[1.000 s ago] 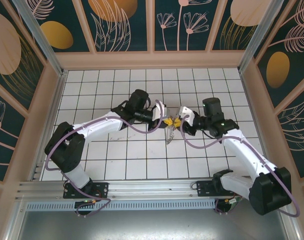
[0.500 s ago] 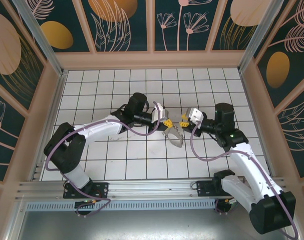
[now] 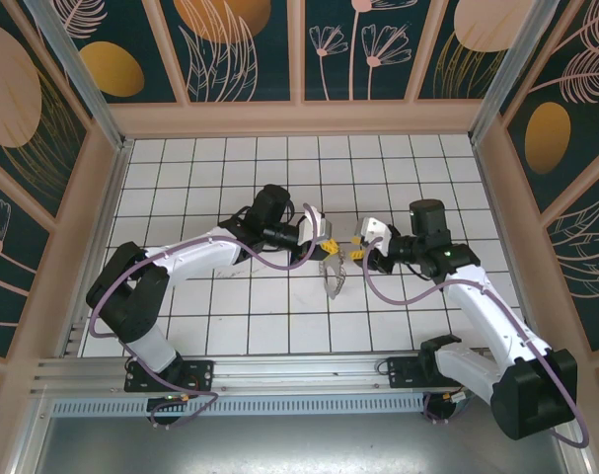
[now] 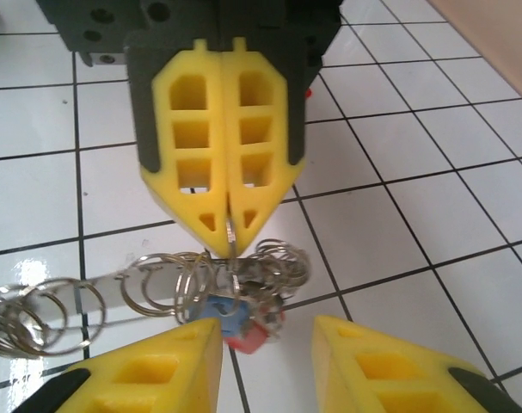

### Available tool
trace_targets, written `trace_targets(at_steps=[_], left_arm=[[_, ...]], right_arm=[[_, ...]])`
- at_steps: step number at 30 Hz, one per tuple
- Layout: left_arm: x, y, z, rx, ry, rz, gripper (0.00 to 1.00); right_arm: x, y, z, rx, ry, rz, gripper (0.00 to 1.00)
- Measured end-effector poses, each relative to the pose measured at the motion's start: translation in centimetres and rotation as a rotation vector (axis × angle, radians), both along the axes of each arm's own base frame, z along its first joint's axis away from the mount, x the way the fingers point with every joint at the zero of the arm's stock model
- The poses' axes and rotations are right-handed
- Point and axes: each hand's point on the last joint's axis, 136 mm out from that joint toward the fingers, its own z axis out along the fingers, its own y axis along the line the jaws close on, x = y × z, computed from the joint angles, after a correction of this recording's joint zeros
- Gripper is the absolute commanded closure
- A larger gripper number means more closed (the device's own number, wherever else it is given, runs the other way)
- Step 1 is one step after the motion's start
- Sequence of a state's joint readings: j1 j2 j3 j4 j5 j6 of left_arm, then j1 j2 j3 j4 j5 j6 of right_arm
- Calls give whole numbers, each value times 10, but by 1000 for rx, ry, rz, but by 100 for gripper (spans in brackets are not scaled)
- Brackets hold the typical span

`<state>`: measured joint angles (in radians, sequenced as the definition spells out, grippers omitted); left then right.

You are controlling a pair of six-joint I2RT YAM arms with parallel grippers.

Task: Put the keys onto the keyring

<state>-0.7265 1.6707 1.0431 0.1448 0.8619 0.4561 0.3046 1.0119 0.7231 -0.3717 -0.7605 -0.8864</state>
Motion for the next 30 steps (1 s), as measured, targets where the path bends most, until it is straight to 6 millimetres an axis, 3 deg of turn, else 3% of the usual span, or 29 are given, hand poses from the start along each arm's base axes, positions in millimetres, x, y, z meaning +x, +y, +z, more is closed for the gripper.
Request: trace_targets(at_steps=[15,20,25,30], left_arm=[[0,1,-3,12,5,4,100],[-1,2,-4,17,10,4,100],[-1,2,-4,18,11,5,100],[1,2,-6,25,10,14,100]], right_arm=[[-6,10,-11,-35,23,33,74],[-5,12,-18,-51,40,37,87],[-4,12,-19,-59,31,34,89],[-4,12,-19,-61,31,33,100]])
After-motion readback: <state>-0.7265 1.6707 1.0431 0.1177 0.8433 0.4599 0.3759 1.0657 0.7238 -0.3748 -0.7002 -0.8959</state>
